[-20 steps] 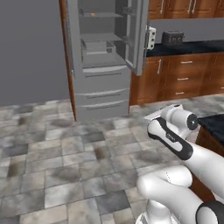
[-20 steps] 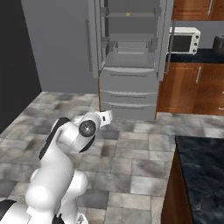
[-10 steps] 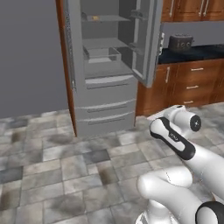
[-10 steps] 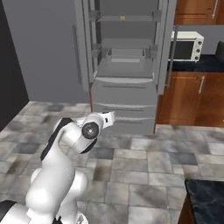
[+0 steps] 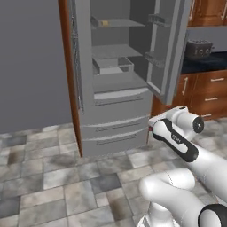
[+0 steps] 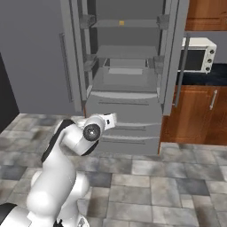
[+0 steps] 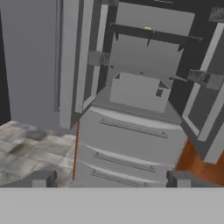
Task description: Take the cakes from the fridge and place them on the empty tray on the dining counter.
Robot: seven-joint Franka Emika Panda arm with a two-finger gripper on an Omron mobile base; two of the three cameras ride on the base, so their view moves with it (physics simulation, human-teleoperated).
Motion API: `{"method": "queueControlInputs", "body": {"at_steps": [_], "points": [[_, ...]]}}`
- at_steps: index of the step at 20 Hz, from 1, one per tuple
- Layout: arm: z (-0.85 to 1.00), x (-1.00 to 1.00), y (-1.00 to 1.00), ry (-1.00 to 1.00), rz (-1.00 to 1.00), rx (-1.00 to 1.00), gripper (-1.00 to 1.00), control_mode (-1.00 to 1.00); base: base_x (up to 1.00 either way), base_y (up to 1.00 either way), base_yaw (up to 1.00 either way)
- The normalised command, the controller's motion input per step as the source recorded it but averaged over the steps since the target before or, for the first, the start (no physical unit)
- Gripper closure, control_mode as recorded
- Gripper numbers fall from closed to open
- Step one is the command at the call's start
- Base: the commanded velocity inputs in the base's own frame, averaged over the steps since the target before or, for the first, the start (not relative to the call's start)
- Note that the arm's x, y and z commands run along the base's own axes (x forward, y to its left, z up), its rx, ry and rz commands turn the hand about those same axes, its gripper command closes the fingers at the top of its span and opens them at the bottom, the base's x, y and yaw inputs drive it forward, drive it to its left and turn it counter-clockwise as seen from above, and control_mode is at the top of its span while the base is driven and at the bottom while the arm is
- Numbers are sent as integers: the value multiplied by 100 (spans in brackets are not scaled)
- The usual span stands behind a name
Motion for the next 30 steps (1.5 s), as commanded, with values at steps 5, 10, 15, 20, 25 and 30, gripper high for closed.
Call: {"method": "queueControlInputs", "body": {"at_steps": [5, 10, 15, 20, 25, 30], "points": [[0, 0, 0, 0, 0, 0, -100, 100, 96, 0, 0], [0, 0, 0, 0, 0, 0, -100, 100, 75, -4, 0], [0, 0, 0, 0, 0, 0, -100, 100, 40, -23, 0], [0, 0, 0, 0, 0, 0, -100, 100, 32, -27, 0], [0, 0, 0, 0, 0, 0, -100, 100, 30, -48, 0], [0, 0, 0, 0, 0, 0, -100, 100, 49, -37, 0]]}}
